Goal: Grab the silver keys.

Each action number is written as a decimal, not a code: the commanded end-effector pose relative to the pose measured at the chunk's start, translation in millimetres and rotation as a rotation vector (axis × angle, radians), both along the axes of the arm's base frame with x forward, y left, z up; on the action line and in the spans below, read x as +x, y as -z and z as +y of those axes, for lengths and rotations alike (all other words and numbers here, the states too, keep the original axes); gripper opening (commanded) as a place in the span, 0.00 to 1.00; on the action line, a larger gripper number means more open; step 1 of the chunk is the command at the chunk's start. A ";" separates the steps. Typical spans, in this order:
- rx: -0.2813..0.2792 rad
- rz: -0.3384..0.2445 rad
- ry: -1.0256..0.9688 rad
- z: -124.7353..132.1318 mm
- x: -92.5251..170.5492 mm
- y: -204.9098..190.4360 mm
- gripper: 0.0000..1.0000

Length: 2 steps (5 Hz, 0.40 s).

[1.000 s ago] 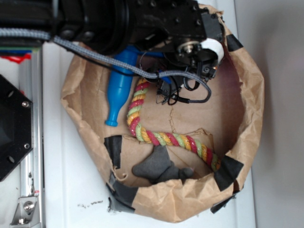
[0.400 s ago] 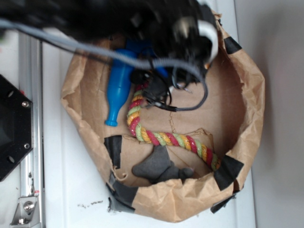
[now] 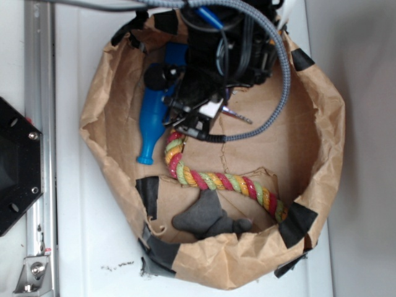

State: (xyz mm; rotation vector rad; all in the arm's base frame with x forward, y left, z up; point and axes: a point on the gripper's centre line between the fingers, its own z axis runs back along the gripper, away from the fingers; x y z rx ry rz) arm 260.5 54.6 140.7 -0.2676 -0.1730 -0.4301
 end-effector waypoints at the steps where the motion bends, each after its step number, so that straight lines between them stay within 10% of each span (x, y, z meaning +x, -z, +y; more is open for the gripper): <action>1: 0.048 -0.101 -0.010 9.3 1.0 -26.4 0.00; 2: 0.055 -0.100 -0.014 9.7 2.3 -24.3 0.00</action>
